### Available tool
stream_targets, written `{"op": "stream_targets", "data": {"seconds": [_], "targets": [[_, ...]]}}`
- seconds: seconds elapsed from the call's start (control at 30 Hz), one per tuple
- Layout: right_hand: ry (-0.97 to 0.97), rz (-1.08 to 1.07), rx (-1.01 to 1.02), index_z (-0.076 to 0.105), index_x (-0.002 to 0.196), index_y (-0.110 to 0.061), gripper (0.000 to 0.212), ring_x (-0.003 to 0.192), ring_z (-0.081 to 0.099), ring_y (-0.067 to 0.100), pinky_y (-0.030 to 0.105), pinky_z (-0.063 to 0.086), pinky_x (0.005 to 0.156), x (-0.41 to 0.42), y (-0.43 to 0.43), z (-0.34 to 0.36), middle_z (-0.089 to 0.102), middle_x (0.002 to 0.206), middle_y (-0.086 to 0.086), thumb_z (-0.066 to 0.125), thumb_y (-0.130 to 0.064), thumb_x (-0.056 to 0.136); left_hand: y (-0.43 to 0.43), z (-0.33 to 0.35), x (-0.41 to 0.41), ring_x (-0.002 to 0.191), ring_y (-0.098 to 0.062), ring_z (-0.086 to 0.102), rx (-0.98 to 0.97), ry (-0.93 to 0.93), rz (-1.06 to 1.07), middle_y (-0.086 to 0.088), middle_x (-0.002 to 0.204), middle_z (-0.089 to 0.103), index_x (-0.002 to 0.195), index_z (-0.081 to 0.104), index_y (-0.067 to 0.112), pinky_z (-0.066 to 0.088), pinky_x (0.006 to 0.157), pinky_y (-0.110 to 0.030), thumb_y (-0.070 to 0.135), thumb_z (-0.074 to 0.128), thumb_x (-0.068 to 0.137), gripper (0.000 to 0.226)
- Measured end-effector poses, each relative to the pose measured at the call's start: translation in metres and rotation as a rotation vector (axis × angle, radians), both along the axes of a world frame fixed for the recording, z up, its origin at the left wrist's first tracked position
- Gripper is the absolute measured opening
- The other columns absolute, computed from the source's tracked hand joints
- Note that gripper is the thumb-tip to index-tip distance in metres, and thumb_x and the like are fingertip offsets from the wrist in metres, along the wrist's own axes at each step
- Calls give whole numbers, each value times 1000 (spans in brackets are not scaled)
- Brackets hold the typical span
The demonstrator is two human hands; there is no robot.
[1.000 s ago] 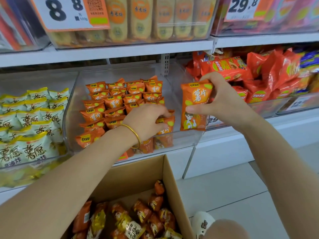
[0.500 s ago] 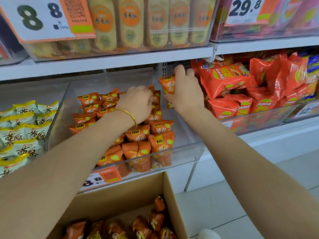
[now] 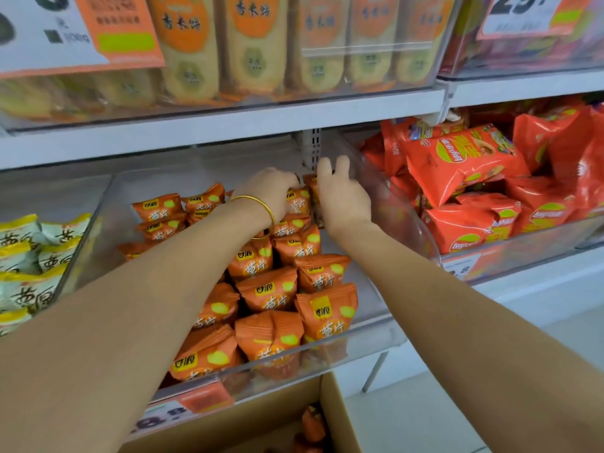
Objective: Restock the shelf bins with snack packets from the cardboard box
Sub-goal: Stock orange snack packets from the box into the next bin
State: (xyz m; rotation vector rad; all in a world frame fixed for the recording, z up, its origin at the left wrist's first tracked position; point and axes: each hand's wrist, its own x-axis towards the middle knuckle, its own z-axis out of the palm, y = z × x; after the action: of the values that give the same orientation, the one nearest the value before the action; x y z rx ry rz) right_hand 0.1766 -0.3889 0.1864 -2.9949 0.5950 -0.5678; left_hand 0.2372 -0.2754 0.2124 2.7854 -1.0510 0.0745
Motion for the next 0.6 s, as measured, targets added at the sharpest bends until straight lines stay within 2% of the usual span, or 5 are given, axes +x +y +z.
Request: {"op": "stream_targets", "data": {"seconds": [0.17,0.27,0.37,0.47,0.6], "targets": [[61,77,236,30,135,-2,54,98,61,42,38,44,67,5,-7,-14,24,144,20,49,12,86,1,-5,-3,119,-31,47,0,-6,33,-11,128,46,137,48,28,40,100,-41,13,55,93,47],[-23,87,272,26,141,-3,62,102,60,42,39,47,73,-1,-9,-9,20,149,19,43,16,84,2,-3,-8,121,-32,44,-18,-81,22,-12,127,48,135,51,19,40,102,-45,15,49,94,40],[-69,73,242,37,128,1,49,97,59,40,31,41,67,-9,-9,-5,27,142,19,47,16,82,3,-3,-16,125,-29,44,-13,-104,-38,-10,134,50,130,53,12,38,104,-44,25,42,97,37],[5,206,294,48,119,2,40,106,55,38,37,47,89,-3,-12,-14,34,135,18,48,14,80,8,-6,-18,131,-26,40,110,-101,-51,-6,143,45,136,48,17,35,107,-43,29,34,100,41],[86,229,393,28,146,2,61,145,20,25,21,16,114,2,-23,-18,18,156,18,48,7,88,12,-10,-18,145,-19,13,197,-33,-74,0,158,20,150,23,19,16,117,-43,34,24,103,49]]}}
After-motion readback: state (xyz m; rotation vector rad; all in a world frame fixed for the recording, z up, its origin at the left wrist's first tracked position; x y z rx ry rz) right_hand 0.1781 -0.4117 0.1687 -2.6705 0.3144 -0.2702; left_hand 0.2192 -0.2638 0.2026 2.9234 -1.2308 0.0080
